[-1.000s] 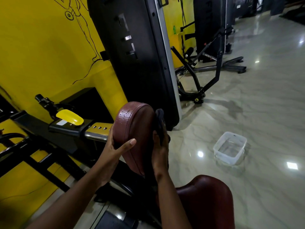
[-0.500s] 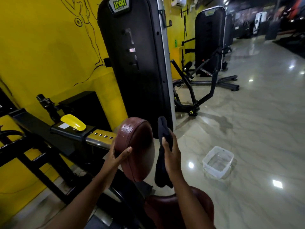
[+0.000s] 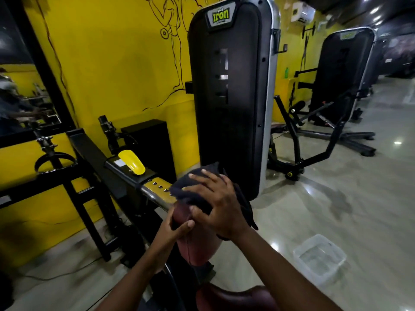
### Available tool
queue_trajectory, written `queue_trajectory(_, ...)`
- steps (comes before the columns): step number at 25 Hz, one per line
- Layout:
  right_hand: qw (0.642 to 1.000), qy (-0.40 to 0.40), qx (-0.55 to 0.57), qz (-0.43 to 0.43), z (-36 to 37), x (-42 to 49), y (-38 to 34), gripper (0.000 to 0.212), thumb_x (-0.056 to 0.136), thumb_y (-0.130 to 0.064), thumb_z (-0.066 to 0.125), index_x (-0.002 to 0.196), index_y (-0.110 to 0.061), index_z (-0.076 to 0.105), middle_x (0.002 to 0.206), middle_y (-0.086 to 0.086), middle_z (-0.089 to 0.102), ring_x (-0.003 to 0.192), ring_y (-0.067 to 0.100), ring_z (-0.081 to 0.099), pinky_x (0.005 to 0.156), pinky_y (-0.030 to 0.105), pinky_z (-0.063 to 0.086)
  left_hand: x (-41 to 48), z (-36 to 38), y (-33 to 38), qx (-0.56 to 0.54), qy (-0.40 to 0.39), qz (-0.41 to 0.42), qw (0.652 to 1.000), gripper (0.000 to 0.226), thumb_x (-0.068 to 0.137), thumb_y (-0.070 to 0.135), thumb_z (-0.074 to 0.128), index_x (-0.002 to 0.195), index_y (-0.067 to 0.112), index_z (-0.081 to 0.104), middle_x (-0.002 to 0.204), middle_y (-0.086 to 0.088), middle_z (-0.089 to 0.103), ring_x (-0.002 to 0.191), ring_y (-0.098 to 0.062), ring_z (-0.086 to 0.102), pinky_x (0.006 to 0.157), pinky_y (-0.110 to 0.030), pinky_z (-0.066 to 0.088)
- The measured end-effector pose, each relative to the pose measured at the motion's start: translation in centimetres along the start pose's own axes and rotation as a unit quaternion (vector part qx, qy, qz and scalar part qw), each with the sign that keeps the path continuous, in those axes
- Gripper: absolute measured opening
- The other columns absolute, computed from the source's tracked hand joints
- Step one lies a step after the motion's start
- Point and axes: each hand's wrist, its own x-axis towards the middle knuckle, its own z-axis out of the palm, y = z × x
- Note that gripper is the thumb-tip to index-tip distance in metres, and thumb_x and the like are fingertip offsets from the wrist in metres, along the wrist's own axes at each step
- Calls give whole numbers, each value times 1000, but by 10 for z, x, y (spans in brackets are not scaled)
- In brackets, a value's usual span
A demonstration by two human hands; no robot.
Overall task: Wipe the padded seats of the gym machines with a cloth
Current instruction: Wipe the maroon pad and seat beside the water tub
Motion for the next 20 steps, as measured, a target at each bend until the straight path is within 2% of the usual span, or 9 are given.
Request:
queue_trajectory(1, 1000, -4, 1, -21, 2, -1, -1, 42, 77, -42, 50, 117, -32, 59, 133, -6, 56, 131, 16, 42, 110, 39, 20, 2, -1, -1, 4, 1, 0, 1000, 99, 33, 64, 86, 122, 43, 48, 118, 18, 66, 112, -2, 60, 93, -28, 47)
queue_trajectory(3, 999, 25, 28, -23, 0, 4, 10, 41, 78, -38, 51, 117, -29, 61, 130, -3, 58, 126, 17, 48, 106, 41, 31, 2, 1, 3, 19, -6, 1, 1000, 100, 28, 58, 90, 118, 45, 48, 114, 20, 67, 110, 0, 61, 86, -21, 49)
queue_trajectory(7, 972, 65, 208, 84, 6, -5, 47, 45, 85, -36, 47, 120, -11, 61, 122, 6, 62, 115, 16, 57, 95, 31, 45, 1, 7, 5, 15, 25, -17, 999, 100, 23, 51, 92, 113, 51, 47, 109, 20, 67, 103, 2, 63, 77, -17, 53)
queue_trajectory(10, 895, 112, 312, 297, 31, -35, 62, 68, 79, -53, 46, 129, -9, 52, 120, 11, 61, 113, 21, 57, 88, 24, 44, 3, 6, 3, 37, 19, -17, 999, 103, 26, 45, 94, 115, 53, 43, 111, 19, 67, 103, 1, 63, 76, -17, 54)
queue_trajectory(12, 839, 119, 343, 406, 52, -62, 64, 73, 78, -50, 46, 137, -7, 44, 128, 15, 56, 119, 25, 52, 89, 24, 41, 2, 6, 3, 45, 20, -14, 999, 102, 27, 37, 95, 115, 49, 44, 109, 20, 68, 102, -1, 65, 75, -18, 54)
queue_trajectory(15, 790, 118, 386, 461, 74, -98, 69, 53, 95, -32, 45, 141, -8, 38, 138, 15, 49, 126, 28, 47, 100, 34, 42, 3, 12, 0, 51, 38, -10, 998, 87, 36, 24, 88, 111, 41, 49, 102, 20, 71, 97, 0, 66, 72, -17, 54)
queue_trajectory(17, 751, 142, 421, 488, 84, -110, 64, 43, 100, -24, 41, 140, -9, 39, 138, 13, 48, 122, 24, 49, 97, 31, 44, 3, 11, -3, 47, 47, -7, 998, 88, 36, 22, 90, 113, 40, 51, 107, 15, 71, 102, -5, 66, 77, -21, 55)
queue_trajectory(19, 705, 185, 456, 511, 96, -124, 50, 44, 98, -29, 42, 140, -14, 38, 139, 10, 47, 119, 19, 51, 94, 27, 44, 3, 9, -5, 44, 53, -9, 998, 90, 35, 24, 92, 114, 42, 51, 110, 12, 70, 106, -8, 65, 83, -26, 55)
queue_trajectory(20, 691, 195, 476, 507, 104, -133, 37, 50, 96, -36, 46, 142, -18, 36, 143, 7, 44, 124, 20, 48, 99, 33, 42, 3, 8, -4, 46, 54, -12, 997, 88, 37, 23, 90, 113, 42, 51, 109, 13, 70, 106, -9, 65, 84, -28, 55)
